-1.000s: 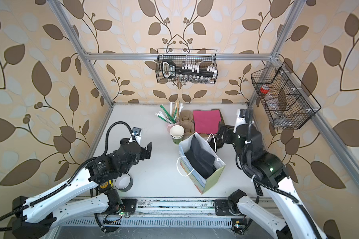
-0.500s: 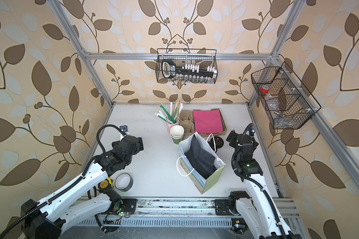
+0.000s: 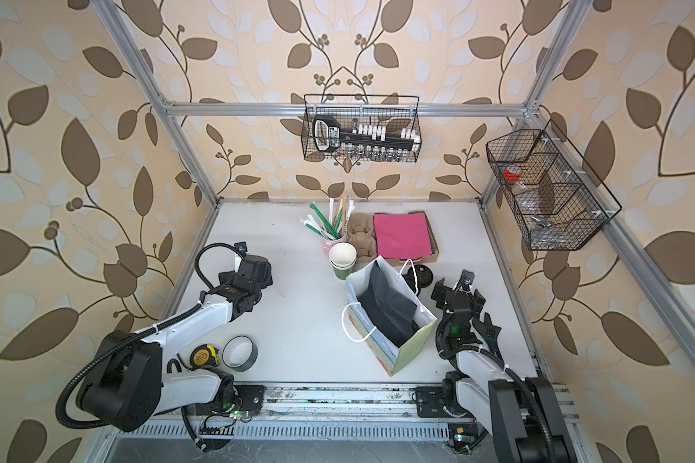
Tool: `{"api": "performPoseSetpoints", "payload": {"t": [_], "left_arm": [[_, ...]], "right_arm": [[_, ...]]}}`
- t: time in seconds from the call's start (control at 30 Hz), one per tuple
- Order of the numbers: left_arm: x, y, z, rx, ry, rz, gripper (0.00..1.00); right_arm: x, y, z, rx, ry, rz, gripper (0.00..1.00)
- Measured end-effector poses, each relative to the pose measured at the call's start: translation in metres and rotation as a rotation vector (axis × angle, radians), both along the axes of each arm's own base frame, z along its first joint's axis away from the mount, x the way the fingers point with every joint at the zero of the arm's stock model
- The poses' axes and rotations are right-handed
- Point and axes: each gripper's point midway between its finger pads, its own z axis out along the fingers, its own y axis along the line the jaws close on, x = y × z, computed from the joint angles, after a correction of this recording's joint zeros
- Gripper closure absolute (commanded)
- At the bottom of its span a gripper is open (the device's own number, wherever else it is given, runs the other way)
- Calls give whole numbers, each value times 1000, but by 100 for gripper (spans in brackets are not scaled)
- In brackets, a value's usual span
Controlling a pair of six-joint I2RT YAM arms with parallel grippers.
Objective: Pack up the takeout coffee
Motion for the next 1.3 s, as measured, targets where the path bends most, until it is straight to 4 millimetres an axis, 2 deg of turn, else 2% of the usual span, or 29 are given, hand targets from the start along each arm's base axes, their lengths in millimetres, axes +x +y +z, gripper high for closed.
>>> {"api": "performPoseSetpoints", "payload": {"t": [0.1,0.27,0.47,0.7,0.83,1.3], "left_arm": [[9,11,-5,-11,-51,10,1],[7,30,-42,-4,-17,-8,1],[26,29,-63,-59,-2,-80,1],[39,12,-56,-100,-70,-190,1],[23,11,-71,-101,-66,-199,1],[27,10,-61,-102,-110,-205,1]], "right_arm": [[12,8,-2,1,-18,49,0],[27,26,-9,-11,-15,159,0],[34,29,3,-18,-62,175,0],[35,29,7,-17,-83,179,0],[35,29,9,-17,-88,179,0],[35,31,9,-18,-89,186,0]]}}
